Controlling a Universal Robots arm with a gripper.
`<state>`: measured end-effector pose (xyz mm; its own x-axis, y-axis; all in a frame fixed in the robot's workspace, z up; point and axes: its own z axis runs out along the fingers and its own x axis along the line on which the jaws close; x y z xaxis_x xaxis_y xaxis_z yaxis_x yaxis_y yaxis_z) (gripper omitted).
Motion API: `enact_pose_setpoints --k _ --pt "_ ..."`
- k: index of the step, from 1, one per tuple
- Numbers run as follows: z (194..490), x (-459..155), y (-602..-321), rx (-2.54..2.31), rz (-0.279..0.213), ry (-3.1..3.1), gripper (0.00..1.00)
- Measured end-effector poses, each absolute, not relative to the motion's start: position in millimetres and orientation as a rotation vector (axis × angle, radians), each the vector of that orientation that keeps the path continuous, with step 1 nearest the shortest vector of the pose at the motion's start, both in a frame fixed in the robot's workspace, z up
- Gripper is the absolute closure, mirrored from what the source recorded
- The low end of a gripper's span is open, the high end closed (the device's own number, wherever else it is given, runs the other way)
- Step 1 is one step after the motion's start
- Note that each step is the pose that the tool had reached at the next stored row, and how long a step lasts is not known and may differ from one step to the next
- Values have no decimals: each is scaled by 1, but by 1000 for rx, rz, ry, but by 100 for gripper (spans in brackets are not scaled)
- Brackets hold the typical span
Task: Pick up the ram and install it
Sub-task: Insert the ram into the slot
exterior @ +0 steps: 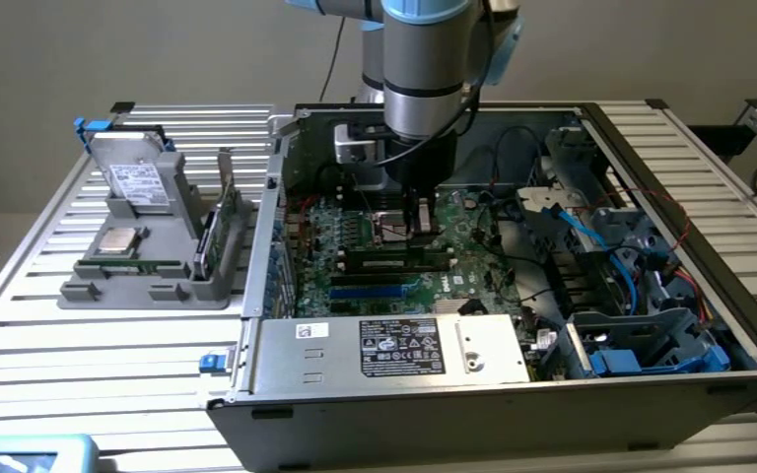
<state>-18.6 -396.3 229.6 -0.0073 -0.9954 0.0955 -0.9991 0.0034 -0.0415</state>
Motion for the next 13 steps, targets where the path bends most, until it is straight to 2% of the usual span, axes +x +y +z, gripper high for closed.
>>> enact_pose_setpoints --k 1,2,3,8,13 --pt "230 -19 -396 2186 150 -2198 80" --pt "230 -19 -396 2186 150 -2198 80" --pt "231 -19 -396 2185 152 -2197 73" --pt "239 -15 -396 2181 157 -2192 73" --pt "247 -3 -396 2169 133 -2178 73"
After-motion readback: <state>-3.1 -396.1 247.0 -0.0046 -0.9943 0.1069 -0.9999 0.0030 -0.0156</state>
